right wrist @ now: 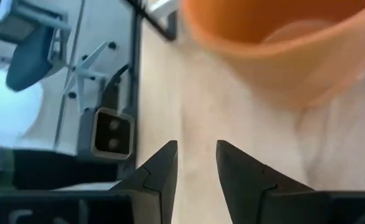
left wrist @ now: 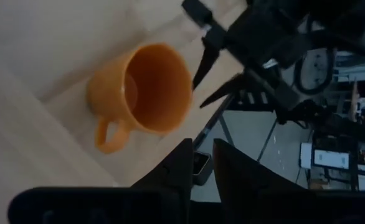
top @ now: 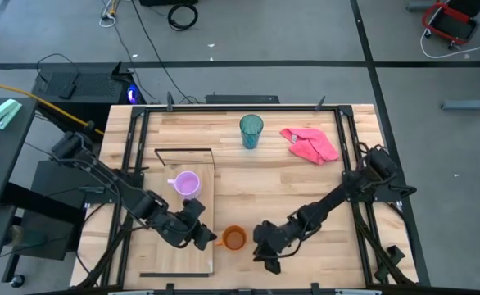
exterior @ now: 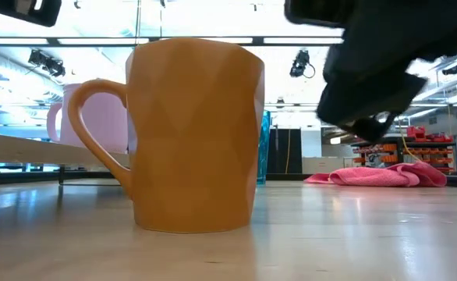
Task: Stack small to large cups/mugs on shelf
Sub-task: Put the orange cup on the shelf
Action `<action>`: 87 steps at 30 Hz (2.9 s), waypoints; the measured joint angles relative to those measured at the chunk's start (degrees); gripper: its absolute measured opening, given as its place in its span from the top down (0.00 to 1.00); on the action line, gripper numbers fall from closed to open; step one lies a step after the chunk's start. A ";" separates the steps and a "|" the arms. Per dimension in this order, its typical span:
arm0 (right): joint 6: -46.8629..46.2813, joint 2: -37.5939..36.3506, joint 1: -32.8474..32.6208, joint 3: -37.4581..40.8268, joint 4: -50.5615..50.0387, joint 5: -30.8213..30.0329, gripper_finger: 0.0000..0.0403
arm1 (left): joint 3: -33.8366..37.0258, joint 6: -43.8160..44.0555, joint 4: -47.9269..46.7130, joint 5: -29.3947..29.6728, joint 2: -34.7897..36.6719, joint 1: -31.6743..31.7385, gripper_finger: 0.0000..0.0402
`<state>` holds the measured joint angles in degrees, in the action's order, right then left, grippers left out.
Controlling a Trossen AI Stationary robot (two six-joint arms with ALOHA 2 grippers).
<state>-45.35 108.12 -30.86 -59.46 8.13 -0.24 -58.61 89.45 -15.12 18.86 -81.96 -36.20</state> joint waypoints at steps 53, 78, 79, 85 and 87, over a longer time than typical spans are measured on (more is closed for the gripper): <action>3.35 0.07 2.48 0.04 2.68 1.69 0.71 | -0.02 1.41 0.42 -9.83 -6.97 7.17 0.89; 7.54 0.09 4.44 0.07 4.84 -4.96 0.71 | -0.04 8.94 -6.05 -14.60 -6.97 7.27 0.96; 7.48 0.09 4.51 0.07 4.84 -5.23 0.72 | -0.04 8.91 -6.01 -14.58 -7.06 7.64 0.96; 7.45 0.09 4.97 0.07 4.89 -5.74 0.75 | -0.28 8.87 -4.44 -17.32 -9.37 9.65 0.96; 7.45 0.09 4.97 0.07 5.17 -5.76 0.76 | -0.24 8.19 -3.85 -18.20 -10.14 9.84 0.96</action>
<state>-37.89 108.20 -25.89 -59.40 13.31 -6.00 -58.85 97.64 -18.97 0.66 -92.10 -26.37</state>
